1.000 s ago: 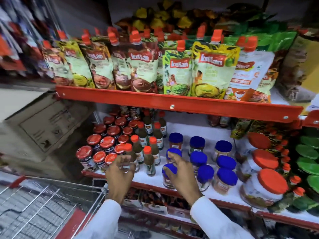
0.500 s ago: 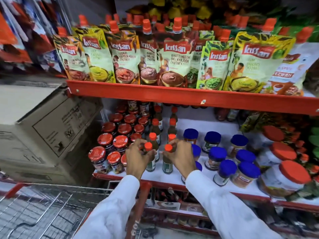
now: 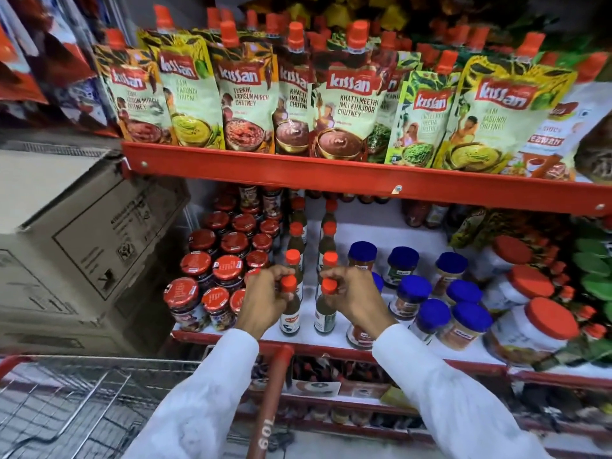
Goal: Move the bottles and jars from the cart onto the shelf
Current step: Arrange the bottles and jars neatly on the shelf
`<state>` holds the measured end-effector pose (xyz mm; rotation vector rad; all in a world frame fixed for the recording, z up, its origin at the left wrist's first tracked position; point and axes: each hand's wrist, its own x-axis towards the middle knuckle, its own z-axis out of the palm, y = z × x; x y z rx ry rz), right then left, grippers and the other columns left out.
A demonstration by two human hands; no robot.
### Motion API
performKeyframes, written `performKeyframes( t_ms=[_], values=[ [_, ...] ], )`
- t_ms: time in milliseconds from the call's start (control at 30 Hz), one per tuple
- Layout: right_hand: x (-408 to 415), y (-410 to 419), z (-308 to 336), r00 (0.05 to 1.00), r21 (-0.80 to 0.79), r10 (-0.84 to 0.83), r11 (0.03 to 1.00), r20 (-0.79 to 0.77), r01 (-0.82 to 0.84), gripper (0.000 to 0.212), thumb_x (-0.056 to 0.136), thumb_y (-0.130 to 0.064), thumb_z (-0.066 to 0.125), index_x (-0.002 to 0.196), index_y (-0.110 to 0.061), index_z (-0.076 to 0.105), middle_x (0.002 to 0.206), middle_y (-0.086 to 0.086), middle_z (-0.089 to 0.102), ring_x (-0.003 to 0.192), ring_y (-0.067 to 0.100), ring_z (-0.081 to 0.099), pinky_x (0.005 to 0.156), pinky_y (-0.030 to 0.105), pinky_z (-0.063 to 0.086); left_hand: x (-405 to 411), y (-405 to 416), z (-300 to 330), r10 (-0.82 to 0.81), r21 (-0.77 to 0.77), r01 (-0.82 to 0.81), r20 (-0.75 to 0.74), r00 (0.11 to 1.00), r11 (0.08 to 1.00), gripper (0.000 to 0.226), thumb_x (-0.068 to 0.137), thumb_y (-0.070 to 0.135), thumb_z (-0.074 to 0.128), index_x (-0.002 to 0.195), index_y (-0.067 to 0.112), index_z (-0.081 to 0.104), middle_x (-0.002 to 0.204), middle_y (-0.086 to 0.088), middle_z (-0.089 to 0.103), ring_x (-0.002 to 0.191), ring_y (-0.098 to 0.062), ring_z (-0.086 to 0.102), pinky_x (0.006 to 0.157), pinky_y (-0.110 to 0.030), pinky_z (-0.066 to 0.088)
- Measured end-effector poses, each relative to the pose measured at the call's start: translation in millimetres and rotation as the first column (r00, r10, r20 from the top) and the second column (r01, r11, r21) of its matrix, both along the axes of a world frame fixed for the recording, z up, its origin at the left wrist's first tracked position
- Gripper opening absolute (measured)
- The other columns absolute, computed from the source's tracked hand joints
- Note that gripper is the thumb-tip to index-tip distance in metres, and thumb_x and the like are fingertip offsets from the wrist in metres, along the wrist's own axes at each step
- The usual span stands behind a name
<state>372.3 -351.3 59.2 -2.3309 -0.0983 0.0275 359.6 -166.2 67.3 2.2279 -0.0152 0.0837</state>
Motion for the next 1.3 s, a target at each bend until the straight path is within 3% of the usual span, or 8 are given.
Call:
performKeyframes(
  t_ms=[100, 300, 500, 733, 867, 1000, 1133, 1300],
  values=[
    [-7.8, -1.4, 3.8, 0.999, 0.026, -0.032, 0.999, 0.010, 0.032, 0.051, 0.071, 0.001, 0.078, 0.117, -0.019, 0.069, 0.114, -0.002, 0.072, 0.100, 0.013, 0.068, 0.093, 0.030, 0.056, -2.7, 1.3, -2.1, -0.015, -0.005, 0.015, -0.004, 1.000, 1.000, 0.050, 0.073, -0.010, 0.071, 0.117, 0.013, 0.069, 0.111, -0.002, 0.073, 0.098, -0.016, 0.069, 0.090, -0.032, 0.058],
    [-16.8, 8.3, 2.7, 0.978, 0.105, -0.197, 0.976, 0.064, 0.190, 0.031, 0.067, -0.022, 0.089, 0.094, -0.021, 0.074, 0.091, -0.006, 0.076, 0.083, 0.011, 0.069, 0.079, 0.030, 0.060, -8.7, -3.3, -2.0, 0.056, -0.029, -0.057, -0.023, 0.998, 0.998, 0.057, 0.063, 0.014, 0.090, 0.115, 0.013, 0.069, 0.100, 0.004, 0.070, 0.089, -0.016, 0.067, 0.081, -0.024, 0.051],
    [-15.8, 4.7, 4.3, 0.988, 0.119, -0.153, 0.982, 0.022, 0.149, 0.029, 0.072, -0.002, 0.080, 0.094, -0.020, 0.074, 0.085, -0.007, 0.074, 0.079, 0.010, 0.070, 0.083, 0.034, 0.061, -8.7, -7.4, -5.4, 0.137, -0.011, -0.137, 0.016, 0.990, 0.991, 0.043, 0.068, 0.007, 0.086, 0.108, 0.012, 0.071, 0.098, -0.002, 0.076, 0.085, -0.013, 0.068, 0.083, -0.021, 0.053],
    [-14.5, -3.4, 8.6, 0.998, 0.035, -0.052, 0.998, 0.022, 0.051, 0.042, 0.073, 0.000, 0.079, 0.111, -0.015, 0.071, 0.107, 0.001, 0.076, 0.094, 0.015, 0.070, 0.091, 0.034, 0.057, -10.1, -9.7, -3.3, 0.129, -0.002, -0.129, 0.026, 0.991, 0.992, 0.043, 0.069, 0.004, 0.084, 0.109, 0.011, 0.071, 0.098, -0.002, 0.076, 0.084, -0.012, 0.067, 0.080, -0.017, 0.050],
    [-14.7, -5.0, 11.9, 1.000, -0.015, -0.011, 1.000, -0.002, 0.011, 0.052, 0.070, 0.004, 0.079, 0.118, -0.015, 0.069, 0.116, 0.003, 0.073, 0.104, 0.019, 0.068, 0.098, 0.038, 0.054, -11.2, -8.5, -1.2, 0.116, -0.021, -0.116, 0.014, 0.993, 0.993, 0.042, 0.070, 0.005, 0.084, 0.109, 0.010, 0.071, 0.092, 0.004, 0.073, 0.082, -0.008, 0.065, 0.070, 0.000, 0.043],
    [-13.9, -4.1, 14.0, 1.000, -0.055, 0.027, 0.998, -0.005, -0.028, 0.056, 0.070, 0.003, 0.079, 0.121, -0.017, 0.068, 0.120, 0.002, 0.072, 0.106, 0.019, 0.067, 0.098, 0.038, 0.054, -12.1, -9.2, 0.2, 0.128, -0.042, -0.127, 0.010, 0.992, 0.991, 0.043, 0.070, 0.005, 0.085, 0.110, 0.009, 0.070, 0.096, 0.001, 0.074, 0.086, -0.010, 0.066, 0.082, -0.016, 0.051],
    [-14.0, -2.3, 16.7, 0.999, -0.098, 0.052, 0.994, -0.005, -0.052, 0.056, 0.070, 0.002, 0.079, 0.122, -0.016, 0.067, 0.123, 0.002, 0.070, 0.109, 0.018, 0.065, 0.099, 0.031, 0.051, -13.8, -10.4, 1.3, 0.127, -0.062, -0.126, 0.018, 0.992, 0.990, 0.042, 0.069, 0.001, 0.083, 0.109, 0.007, 0.071, 0.087, 0.005, 0.068, 0.084, -0.012, 0.067, 0.085, -0.024, 0.055],
    [-17.1, -2.8, 16.8, 0.998, -0.126, 0.066, 0.990, 0.022, -0.062, 0.053, 0.072, 0.000, 0.079, 0.121, -0.017, 0.067, 0.118, 0.003, 0.071, 0.103, 0.019, 0.067, 0.097, 0.036, 0.054, -12.5, -9.8, -1.7, 0.141, -0.086, -0.141, -0.008, 0.990, 0.986, 0.047, 0.066, 0.006, 0.087, 0.110, 0.009, 0.070, 0.099, -0.003, 0.075, 0.088, -0.014, 0.068, 0.087, -0.025, 0.055]
  ],
)
